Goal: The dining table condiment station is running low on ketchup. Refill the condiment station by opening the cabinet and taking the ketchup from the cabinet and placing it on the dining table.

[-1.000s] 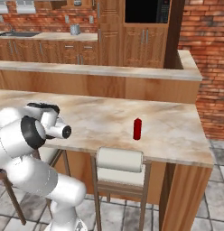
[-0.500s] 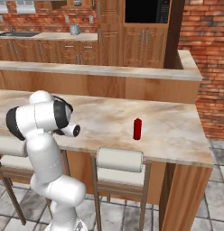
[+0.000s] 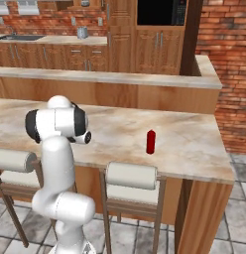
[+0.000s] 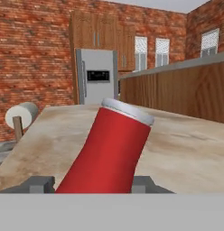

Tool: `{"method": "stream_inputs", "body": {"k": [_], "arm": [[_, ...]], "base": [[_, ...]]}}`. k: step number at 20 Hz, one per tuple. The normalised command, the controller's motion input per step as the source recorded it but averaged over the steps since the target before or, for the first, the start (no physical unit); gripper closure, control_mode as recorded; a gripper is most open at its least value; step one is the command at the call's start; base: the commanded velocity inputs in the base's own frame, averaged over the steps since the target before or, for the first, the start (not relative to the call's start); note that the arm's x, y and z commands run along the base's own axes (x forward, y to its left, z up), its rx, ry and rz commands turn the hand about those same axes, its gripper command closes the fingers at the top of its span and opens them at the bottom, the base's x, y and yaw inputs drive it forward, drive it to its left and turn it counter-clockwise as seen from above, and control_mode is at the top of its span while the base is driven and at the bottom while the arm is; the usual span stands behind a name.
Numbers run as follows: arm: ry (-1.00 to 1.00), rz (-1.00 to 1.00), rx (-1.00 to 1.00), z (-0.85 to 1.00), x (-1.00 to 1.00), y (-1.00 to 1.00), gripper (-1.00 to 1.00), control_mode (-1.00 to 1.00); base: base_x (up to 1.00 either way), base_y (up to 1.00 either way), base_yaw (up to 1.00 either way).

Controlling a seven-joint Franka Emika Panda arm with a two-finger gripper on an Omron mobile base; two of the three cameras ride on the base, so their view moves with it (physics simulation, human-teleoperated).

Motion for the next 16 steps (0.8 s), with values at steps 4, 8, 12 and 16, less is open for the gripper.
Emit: {"method": "stream_inputs", "body": {"k": [4,8,12,16], "arm": [[-0.06,0.01,0.00,-0.26,0.21,0.02,1.00,-1.00],[-0.32,0.07,0.00,-0.33,-0.61,0.00,1.00,-1.00],[-0.39,0.06,0.00,-0.36,-0.80,0.00,1.00,-1.00],[-0.21,0.01,0.00,-0.41,-0.20,0.00,1.00,-1.00]], "base": [[0.00,0.00,0.00],[0.00,0.00,0.00],[0.00,0.00,0.00],[0.00,0.00,0.00]]}}
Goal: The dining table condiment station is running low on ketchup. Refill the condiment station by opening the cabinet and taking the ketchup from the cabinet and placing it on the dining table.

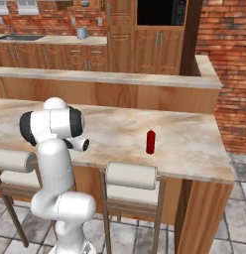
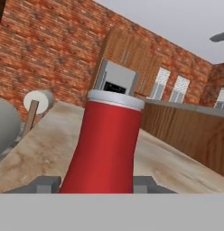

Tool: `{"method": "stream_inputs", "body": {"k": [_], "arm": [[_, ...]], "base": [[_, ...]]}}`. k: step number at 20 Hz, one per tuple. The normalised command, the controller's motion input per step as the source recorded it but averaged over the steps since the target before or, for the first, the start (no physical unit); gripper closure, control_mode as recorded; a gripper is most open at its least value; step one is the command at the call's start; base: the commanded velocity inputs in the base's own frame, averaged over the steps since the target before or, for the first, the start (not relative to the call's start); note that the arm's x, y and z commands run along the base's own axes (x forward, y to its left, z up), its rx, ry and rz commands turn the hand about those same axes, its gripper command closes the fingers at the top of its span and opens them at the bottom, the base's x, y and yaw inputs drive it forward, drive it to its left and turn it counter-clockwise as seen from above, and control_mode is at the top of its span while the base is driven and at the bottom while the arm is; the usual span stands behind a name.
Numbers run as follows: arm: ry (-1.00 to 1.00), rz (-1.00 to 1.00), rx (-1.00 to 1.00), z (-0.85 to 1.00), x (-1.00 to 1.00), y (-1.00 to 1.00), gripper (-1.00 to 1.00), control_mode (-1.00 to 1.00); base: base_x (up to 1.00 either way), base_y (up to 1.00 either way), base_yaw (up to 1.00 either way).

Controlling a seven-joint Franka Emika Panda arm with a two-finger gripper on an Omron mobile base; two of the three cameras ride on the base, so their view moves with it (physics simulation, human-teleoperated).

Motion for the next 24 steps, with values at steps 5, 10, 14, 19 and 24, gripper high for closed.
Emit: {"method": "stream_inputs", "body": {"k": [5,10,14,19,24], "arm": [[-0.06,0.00,0.00,-0.36,0.00,0.00,-1.00,-1.00],[0.00,0.01,0.00,-0.24,0.00,-0.01,-1.00,-1.00],[0.00,0.08,0.00,-0.12,0.00,-0.17,-1.00,-1.00],[0.00,0.04,0.00,-0.01,0.00,-0.12,-1.00,-1.00],[0.04,0.00,0.00,0.03,0.00,0.00,-1.00,-1.00]], "base": [[0.00,0.00,0.00],[0.00,0.00,0.00],[0.00,0.00,0.00],[0.00,0.00,0.00],[0.00,0.00,0.00]]}}
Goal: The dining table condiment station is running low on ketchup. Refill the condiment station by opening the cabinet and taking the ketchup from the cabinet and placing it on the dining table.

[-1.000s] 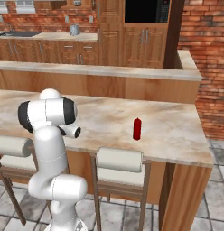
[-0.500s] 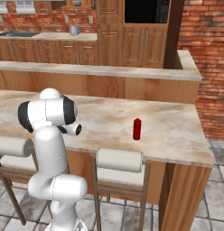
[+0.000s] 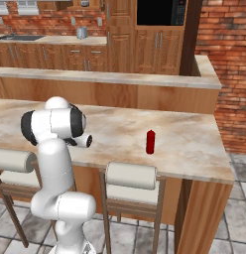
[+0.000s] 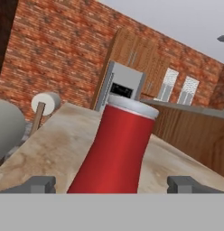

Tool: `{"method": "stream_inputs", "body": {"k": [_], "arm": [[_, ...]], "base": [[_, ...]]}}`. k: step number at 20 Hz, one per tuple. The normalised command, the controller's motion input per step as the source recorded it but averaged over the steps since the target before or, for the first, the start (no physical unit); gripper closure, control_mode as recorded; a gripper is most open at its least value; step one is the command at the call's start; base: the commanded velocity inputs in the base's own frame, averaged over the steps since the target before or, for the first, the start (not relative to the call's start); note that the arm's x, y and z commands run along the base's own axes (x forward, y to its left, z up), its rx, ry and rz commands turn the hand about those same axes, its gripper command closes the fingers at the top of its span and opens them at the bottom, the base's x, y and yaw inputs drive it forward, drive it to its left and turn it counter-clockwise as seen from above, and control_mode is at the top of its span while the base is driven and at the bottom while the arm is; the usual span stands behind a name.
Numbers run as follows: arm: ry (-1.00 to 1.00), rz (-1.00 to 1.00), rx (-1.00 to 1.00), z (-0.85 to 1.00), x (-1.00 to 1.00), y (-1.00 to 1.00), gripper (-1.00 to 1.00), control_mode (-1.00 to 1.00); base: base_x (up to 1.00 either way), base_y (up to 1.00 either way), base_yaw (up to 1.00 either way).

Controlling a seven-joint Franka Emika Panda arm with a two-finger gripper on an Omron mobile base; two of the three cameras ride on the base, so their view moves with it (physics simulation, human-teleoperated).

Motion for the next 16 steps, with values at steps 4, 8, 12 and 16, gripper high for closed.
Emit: {"method": "stream_inputs", "body": {"k": [4,8,12,16], "arm": [[0.15,0.00,-0.01,0.31,0.00,0.00,-1.00,-1.00],[0.17,0.00,-0.03,0.50,0.00,0.00,-1.00,-1.00],[0.11,0.00,-0.05,0.60,-0.04,0.00,-1.00,-1.00],[0.04,0.00,-0.06,0.61,-0.25,0.00,-1.00,-1.00]], "base": [[0.00,0.00,0.00],[0.00,0.00,0.00],[0.00,0.00,0.00],[0.00,0.00,0.00]]}}
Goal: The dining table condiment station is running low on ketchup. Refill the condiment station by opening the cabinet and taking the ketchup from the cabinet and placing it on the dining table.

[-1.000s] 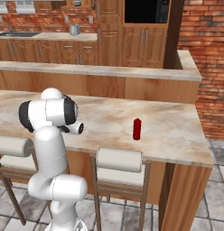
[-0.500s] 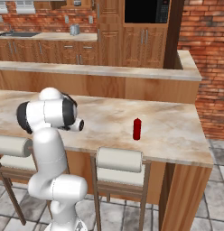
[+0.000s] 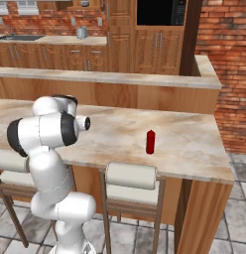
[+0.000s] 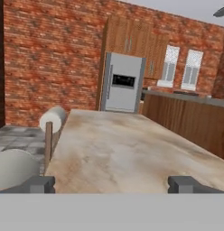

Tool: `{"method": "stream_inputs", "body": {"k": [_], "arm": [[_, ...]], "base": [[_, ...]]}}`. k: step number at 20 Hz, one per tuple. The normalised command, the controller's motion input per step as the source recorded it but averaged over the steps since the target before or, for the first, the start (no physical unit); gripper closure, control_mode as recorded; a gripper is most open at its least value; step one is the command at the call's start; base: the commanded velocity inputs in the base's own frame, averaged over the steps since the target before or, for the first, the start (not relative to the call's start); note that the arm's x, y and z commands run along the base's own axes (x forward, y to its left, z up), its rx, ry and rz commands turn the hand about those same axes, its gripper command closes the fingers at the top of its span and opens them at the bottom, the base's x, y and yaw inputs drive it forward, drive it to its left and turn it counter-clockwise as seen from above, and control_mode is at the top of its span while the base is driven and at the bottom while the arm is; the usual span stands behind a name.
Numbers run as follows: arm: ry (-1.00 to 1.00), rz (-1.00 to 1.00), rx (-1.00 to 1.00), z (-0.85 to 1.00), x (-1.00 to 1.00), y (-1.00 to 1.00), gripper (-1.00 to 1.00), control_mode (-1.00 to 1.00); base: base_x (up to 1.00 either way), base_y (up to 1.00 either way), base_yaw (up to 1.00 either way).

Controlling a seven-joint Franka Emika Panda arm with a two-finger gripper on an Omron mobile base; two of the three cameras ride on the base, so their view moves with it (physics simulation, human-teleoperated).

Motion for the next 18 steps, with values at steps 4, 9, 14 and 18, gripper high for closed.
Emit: {"method": "stream_inputs", "body": {"k": [4,9,14,18], "arm": [[0.01,0.00,-0.07,0.66,-0.26,0.00,-1.00,-1.00],[0.00,0.00,-0.07,0.68,-0.34,0.00,-1.00,-1.00],[0.00,-0.01,-0.08,0.61,-0.68,0.00,-1.00,-1.00],[-0.10,-0.07,-0.13,0.36,-0.99,-0.01,-1.00,-1.00]], "base": [[0.00,0.00,0.00],[0.00,0.00,0.00],[0.00,0.00,0.00],[0.00,0.00,0.00]]}}
